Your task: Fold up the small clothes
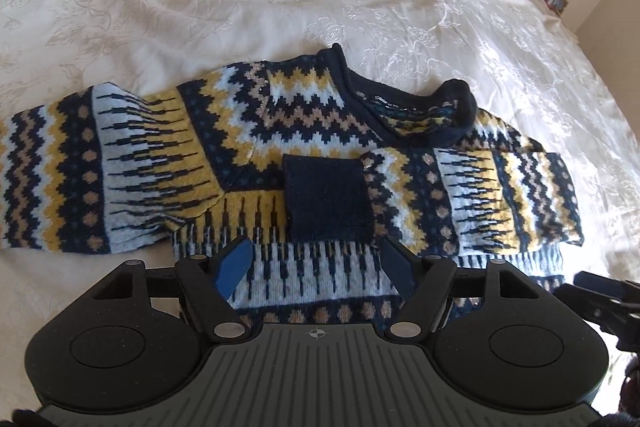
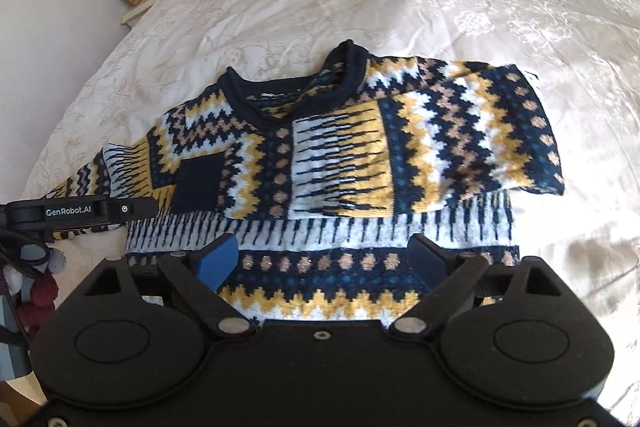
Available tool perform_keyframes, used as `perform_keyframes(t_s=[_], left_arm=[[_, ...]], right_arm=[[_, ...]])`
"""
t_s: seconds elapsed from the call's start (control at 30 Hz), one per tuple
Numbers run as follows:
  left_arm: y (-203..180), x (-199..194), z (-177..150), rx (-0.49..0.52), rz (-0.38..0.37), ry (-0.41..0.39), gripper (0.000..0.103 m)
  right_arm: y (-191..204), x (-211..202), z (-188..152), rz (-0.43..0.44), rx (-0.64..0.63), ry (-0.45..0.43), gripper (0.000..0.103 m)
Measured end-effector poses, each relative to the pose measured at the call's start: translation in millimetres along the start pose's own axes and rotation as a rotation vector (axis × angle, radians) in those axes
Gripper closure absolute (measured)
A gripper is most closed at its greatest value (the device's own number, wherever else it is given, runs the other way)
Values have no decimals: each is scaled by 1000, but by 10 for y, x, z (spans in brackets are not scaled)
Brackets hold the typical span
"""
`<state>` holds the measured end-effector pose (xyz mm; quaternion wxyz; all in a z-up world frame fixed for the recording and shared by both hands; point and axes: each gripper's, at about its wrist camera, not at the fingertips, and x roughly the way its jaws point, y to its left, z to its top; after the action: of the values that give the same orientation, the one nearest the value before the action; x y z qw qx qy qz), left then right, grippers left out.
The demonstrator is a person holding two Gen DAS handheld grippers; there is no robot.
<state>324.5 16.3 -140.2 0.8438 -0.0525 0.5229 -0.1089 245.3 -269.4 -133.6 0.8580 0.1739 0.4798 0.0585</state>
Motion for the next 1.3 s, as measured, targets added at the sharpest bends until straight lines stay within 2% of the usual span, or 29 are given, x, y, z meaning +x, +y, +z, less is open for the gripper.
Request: perform_keyframes(t_s=[0.07,0.27,0.4,0.43,0.53,0.57,0.7,0.8,0.93,1.1,1.3], left_arm=[[-14,123,55,5,-8,14,41],[-35,433,165,20,7,60,44],[-30,584,207,-6,-1,79,51],[-26,597,213,-14,0,74,57],[-35,594,258,-32,13,54,91],[-61,565,288,-27,17,43,96],[-152,237,361,-13,1,-52,97],[-181,-154,428,-1,-25,-139,97],[-80,-543,472,0,8,-234,97],[176,-489,477,6,100,-203,97],[457,-191,400,-45,155,-94,97]], right_arm=[[-83,14,-1,-10,14,2,10],[-212,146,74,-6,36,19,10],[-231,258,148,3,36,28,10],[-228,280,159,6,32,31,10],[-209,349,170,9,19,46,10],[-205,371,165,10,20,52,10],[-202,377,124,14,28,62,10],[-208,345,90,17,33,64,10],[-236,274,69,19,44,54,10],[-265,245,105,12,51,40,10],[-288,299,279,-3,32,1,9]])
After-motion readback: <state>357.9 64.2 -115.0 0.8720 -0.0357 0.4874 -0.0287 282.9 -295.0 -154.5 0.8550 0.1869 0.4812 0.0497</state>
